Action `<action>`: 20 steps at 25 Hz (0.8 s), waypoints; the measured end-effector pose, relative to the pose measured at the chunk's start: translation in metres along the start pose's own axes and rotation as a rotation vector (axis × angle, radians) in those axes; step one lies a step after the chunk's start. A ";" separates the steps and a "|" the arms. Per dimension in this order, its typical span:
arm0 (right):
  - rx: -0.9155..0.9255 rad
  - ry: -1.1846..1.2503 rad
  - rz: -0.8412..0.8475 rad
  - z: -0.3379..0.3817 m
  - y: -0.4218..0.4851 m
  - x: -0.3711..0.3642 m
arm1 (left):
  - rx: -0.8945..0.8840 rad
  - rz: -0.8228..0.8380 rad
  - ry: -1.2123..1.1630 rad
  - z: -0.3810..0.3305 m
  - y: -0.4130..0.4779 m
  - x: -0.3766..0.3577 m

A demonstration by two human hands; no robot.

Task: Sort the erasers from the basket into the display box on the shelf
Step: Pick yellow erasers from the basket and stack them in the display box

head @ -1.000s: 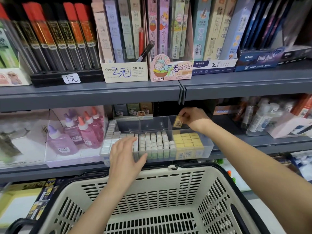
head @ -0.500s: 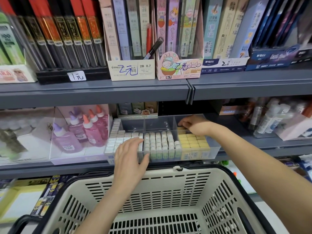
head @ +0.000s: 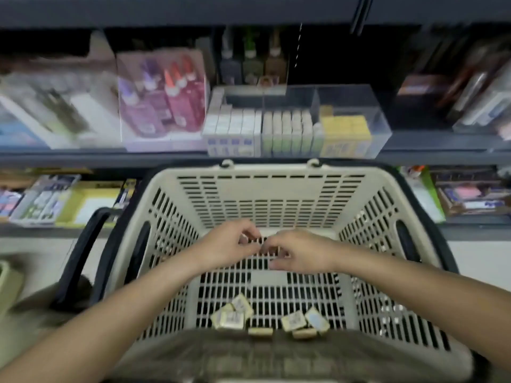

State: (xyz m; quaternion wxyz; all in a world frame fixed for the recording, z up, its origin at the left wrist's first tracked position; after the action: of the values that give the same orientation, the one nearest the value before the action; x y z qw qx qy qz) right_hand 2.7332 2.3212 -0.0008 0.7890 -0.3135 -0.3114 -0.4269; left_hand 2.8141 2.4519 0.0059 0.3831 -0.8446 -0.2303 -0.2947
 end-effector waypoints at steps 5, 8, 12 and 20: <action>0.137 -0.084 0.347 0.008 0.045 -0.106 | 0.036 -0.019 -0.035 0.023 -0.011 -0.001; 0.163 -0.193 0.349 0.008 0.060 -0.139 | 0.059 -0.010 -0.037 0.030 -0.013 0.000; 0.119 -0.262 0.295 0.002 0.075 -0.161 | 0.073 0.017 -0.048 0.028 -0.010 -0.001; -0.186 -0.012 0.089 -0.060 0.048 -0.094 | 0.066 -0.003 0.021 0.027 -0.007 -0.002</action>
State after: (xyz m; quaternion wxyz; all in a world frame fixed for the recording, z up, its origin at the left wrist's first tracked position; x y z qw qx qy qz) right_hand 2.7466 2.3414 -0.1202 0.7729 -0.4013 -0.2611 -0.4165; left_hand 2.8169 2.4769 -0.0068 0.4126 -0.8280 -0.2369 -0.2966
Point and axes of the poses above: each hand's wrist, its own y-axis towards the middle knuckle, its own x-axis out of the back of the hand, z = x × y, the point moved 3 cm from there along y, towards the middle knuckle, and after that the axes turned 13 degrees about x, right-handed, at the moved point
